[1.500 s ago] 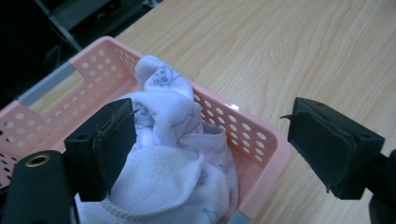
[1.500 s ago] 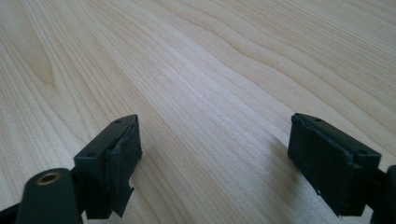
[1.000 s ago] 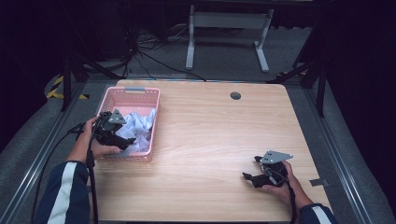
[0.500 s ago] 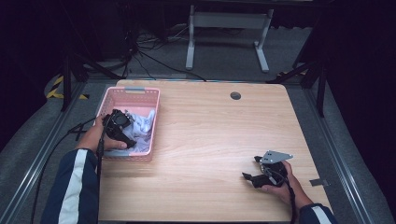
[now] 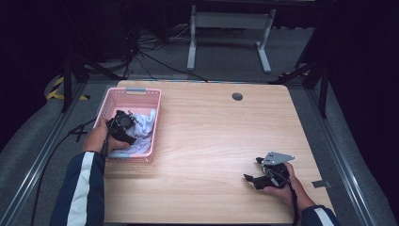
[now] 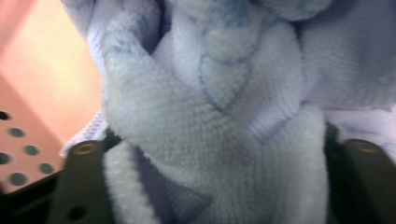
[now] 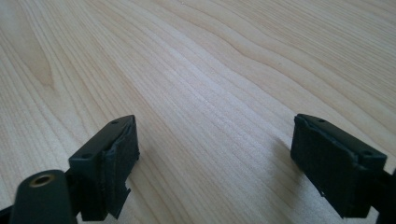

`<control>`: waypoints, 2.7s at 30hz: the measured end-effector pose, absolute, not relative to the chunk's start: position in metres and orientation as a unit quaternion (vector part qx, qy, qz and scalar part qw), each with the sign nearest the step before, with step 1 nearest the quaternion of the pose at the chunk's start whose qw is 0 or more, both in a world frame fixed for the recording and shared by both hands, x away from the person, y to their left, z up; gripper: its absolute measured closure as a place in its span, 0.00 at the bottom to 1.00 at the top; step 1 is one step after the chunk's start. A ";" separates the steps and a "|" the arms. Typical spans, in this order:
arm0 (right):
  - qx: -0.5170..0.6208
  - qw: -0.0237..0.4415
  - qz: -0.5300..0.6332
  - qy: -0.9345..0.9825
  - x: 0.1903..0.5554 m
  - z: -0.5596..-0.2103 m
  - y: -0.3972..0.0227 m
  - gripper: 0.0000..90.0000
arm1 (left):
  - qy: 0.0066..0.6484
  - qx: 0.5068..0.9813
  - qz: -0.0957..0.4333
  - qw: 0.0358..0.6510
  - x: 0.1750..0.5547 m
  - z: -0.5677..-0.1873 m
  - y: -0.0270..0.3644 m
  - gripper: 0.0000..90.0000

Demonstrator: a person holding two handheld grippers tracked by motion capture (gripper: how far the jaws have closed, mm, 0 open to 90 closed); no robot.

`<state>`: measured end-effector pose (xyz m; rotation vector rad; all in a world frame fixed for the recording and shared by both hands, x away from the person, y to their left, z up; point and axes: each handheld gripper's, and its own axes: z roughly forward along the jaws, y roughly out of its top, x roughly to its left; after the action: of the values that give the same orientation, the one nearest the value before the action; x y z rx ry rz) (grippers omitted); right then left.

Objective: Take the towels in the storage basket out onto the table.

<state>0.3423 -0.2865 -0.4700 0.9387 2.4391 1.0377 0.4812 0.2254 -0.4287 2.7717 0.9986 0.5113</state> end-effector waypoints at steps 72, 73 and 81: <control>0.329 0.160 0.364 0.856 0.342 -0.470 -0.286 0.17 | 0.267 0.802 0.314 0.431 0.416 -0.265 0.145 0.67; 0.329 0.161 0.364 0.856 0.342 -0.470 -0.286 0.17 | 0.258 0.808 0.302 0.435 0.418 -0.270 0.131 0.67; 0.328 0.161 0.365 0.857 0.342 -0.470 -0.286 0.17 | 0.220 0.833 0.252 0.441 0.424 -0.292 0.077 0.67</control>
<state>0.3419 -0.2863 -0.4699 0.9361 2.4466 1.0414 0.4238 0.0769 -0.2923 2.0683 0.5463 0.6256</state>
